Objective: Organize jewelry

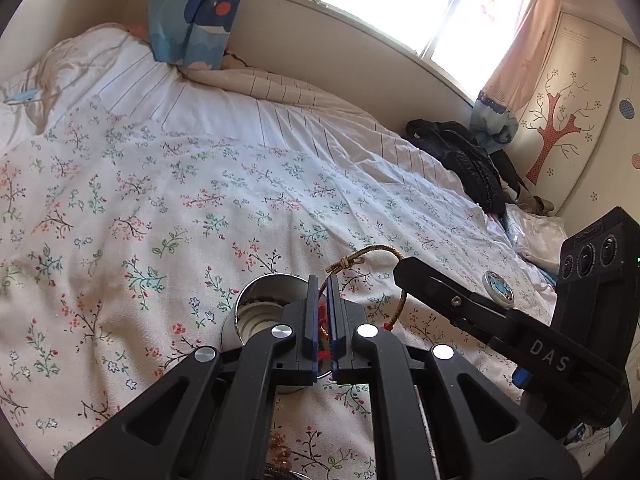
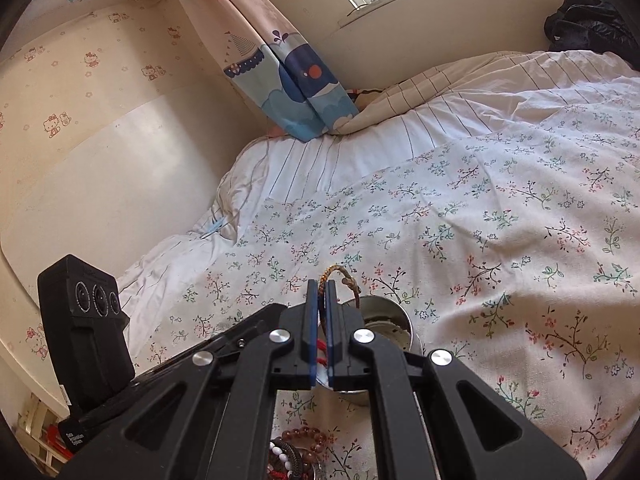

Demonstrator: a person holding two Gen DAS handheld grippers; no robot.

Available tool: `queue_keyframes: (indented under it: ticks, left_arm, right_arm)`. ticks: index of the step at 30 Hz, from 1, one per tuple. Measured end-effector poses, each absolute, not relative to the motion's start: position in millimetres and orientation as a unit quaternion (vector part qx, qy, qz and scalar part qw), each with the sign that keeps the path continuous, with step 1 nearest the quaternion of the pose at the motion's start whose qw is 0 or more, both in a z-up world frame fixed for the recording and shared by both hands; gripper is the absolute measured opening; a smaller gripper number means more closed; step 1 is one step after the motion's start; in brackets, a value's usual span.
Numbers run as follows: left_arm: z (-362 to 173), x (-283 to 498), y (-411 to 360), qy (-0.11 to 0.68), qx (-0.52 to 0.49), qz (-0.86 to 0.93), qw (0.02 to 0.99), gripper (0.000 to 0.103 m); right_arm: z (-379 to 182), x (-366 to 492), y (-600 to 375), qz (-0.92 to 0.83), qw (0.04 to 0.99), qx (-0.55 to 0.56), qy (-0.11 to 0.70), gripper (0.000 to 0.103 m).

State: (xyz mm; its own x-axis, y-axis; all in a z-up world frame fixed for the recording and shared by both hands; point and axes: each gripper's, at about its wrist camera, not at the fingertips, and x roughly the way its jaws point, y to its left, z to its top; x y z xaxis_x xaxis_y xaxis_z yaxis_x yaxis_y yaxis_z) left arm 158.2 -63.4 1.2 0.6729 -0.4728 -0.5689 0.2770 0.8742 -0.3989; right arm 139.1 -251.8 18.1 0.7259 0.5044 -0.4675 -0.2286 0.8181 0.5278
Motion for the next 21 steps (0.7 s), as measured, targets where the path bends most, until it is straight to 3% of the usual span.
queue_keyframes:
  ticks: [5,9,13,14,16,21]
  left_arm:
    - [-3.4,164.1,-54.3,0.351,-0.152,-0.187,0.905,0.008]
    - [1.7,162.6,-37.0,0.337,-0.178,-0.168,0.909,0.02]
    - [5.2,159.6,-30.1,0.329,-0.179,-0.157,0.914,0.022]
    - [5.9,159.2,-29.9,0.328,-0.178,-0.156,0.914,0.022]
    - [6.6,157.9,-31.6,0.328,-0.172,-0.155,0.916,0.023]
    - [8.0,153.2,-36.3,0.325,-0.153,-0.151,0.921,0.026]
  right_arm:
    - [12.7,148.9,-245.1,0.204,0.9,0.217,0.317,0.004]
    - [7.3,153.5,-240.2,0.22,0.892,0.223,0.326,0.004]
    - [-6.6,163.3,-236.3,0.195,0.886,0.212,0.363,0.005]
    - [-11.2,165.4,-239.5,0.185,0.884,0.216,0.371,0.006]
    - [-12.2,164.3,-247.1,0.168,0.888,0.22,0.367,0.023]
    - [-9.2,161.6,-255.8,0.162,0.891,0.227,0.358,0.026]
